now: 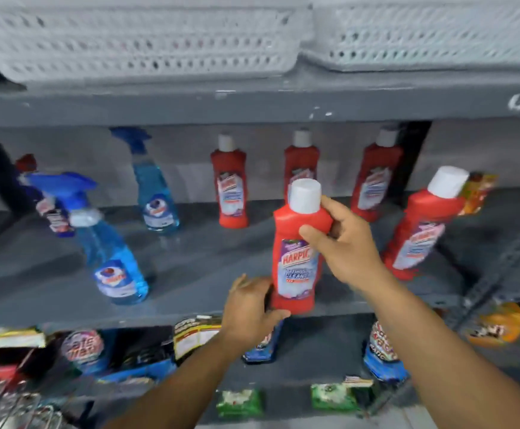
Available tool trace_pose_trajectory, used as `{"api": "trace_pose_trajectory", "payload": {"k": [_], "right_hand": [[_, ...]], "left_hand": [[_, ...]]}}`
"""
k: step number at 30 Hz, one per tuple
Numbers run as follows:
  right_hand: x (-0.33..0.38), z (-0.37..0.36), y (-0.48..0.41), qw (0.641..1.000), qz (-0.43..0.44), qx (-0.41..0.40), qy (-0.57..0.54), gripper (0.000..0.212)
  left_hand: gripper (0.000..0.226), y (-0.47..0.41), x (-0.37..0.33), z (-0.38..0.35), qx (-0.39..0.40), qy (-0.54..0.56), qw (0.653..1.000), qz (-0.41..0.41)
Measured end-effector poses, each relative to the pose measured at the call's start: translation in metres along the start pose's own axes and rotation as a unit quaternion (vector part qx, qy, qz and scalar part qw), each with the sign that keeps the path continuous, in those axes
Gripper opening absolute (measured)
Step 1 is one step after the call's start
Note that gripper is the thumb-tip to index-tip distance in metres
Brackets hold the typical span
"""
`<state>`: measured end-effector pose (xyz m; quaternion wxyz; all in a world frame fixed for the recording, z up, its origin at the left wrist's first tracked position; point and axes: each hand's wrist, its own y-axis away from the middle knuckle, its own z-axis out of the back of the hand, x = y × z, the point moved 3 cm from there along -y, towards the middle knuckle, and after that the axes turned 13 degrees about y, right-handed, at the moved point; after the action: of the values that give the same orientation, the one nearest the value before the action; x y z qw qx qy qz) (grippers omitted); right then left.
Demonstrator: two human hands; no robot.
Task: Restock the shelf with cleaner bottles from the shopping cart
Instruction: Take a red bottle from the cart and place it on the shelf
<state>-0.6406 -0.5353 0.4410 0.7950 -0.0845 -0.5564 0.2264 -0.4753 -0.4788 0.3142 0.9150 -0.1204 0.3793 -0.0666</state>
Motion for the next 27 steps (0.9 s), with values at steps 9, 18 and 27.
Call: {"api": "trace_pose_trajectory", "payload": {"k": [9,18,27], "right_hand": [[-0.047,0.052,-0.031,0.998,-0.022,0.05,-0.011,0.049],[-0.046,0.052,-0.024,0.999,-0.004,0.044,-0.013,0.064],[0.012,-0.034,0.051,0.953,0.261,-0.118,0.098,0.026]], "left_hand": [[0.045,-0.064,-0.019,-0.059,0.01,0.052,0.995,0.086],[0.062,-0.058,-0.02,-0.056,0.026,0.013,0.995,0.091],[0.037,0.127,0.058,0.094,-0.215,0.012,0.973,0.084]]}}
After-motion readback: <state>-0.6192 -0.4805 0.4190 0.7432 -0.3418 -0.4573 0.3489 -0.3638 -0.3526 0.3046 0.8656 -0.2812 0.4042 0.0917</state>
